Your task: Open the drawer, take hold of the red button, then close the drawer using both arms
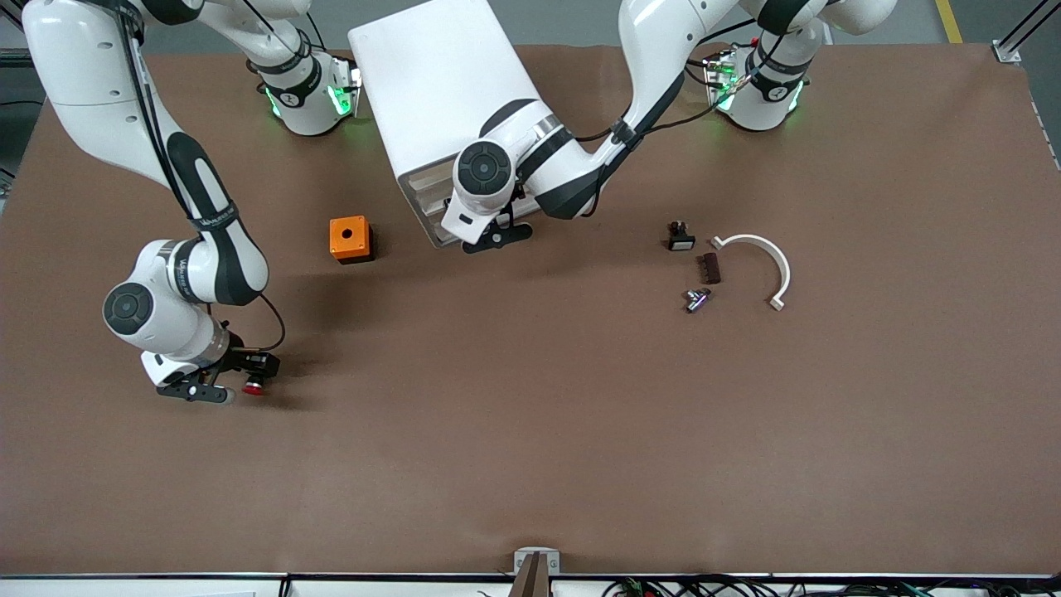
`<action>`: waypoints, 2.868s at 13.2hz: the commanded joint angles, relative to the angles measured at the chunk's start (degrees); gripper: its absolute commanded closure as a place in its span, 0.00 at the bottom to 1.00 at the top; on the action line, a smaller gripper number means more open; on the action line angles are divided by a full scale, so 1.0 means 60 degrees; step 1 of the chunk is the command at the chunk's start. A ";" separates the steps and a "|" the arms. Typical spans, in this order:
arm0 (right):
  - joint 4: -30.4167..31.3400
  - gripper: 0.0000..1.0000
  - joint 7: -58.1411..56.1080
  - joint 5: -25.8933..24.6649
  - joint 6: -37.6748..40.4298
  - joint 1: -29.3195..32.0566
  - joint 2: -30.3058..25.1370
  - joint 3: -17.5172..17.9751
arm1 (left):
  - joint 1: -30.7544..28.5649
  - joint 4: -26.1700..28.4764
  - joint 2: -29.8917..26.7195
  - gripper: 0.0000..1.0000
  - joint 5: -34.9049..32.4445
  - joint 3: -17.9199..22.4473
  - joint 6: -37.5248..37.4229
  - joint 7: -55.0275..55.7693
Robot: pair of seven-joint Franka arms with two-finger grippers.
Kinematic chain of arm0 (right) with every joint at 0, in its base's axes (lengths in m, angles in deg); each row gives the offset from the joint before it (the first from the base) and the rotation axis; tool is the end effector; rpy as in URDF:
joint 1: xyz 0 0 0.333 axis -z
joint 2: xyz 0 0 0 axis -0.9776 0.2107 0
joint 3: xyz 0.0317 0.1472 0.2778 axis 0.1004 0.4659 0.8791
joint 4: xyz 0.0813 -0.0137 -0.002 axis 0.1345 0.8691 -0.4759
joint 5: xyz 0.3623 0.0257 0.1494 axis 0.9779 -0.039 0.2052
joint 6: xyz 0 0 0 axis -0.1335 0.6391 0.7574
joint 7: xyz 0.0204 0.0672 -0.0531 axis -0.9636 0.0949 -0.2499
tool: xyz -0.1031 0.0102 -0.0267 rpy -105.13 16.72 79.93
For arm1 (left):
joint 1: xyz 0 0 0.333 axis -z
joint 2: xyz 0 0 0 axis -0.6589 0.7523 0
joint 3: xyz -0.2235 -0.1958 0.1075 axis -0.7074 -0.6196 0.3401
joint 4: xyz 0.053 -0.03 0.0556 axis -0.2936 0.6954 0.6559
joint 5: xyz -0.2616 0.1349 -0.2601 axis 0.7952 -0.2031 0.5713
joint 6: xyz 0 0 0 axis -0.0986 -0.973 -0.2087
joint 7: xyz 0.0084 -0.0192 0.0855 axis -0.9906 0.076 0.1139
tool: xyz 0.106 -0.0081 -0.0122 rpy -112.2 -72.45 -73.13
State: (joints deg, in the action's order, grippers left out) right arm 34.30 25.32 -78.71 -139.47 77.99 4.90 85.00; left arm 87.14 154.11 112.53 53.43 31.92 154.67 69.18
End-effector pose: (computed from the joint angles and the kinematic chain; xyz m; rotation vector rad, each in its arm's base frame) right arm 0.6313 -0.0233 0.1918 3.1282 -0.1856 0.0305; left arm 0.3919 -0.6047 0.2812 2.9829 0.4218 -0.6117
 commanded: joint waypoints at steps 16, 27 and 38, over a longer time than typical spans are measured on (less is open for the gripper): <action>-0.2292 0.00 -0.0722 0.0007 0.7666 0.0253 -0.3742 0.0106 | -0.1747 0.0189 -0.0768 0.00 0.0471 0.0089 -0.0174 -0.0911; -0.2204 0.00 -0.1087 -0.0095 0.8328 0.0224 -0.5151 0.0136 | -0.5439 0.2720 -0.4531 0.00 -0.0408 0.0015 -0.1450 -0.4512; -0.3683 0.00 -0.1015 0.0066 0.9367 0.0649 -0.5019 0.0106 | -0.8210 0.2785 -0.5839 0.00 -0.1800 0.0030 -0.4229 -0.8223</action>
State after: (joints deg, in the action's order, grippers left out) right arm 14.46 19.73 -78.73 -85.08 80.58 -25.17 84.83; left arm 39.68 172.15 78.30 43.98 32.72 133.58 20.95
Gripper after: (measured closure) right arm 0.000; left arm 0.000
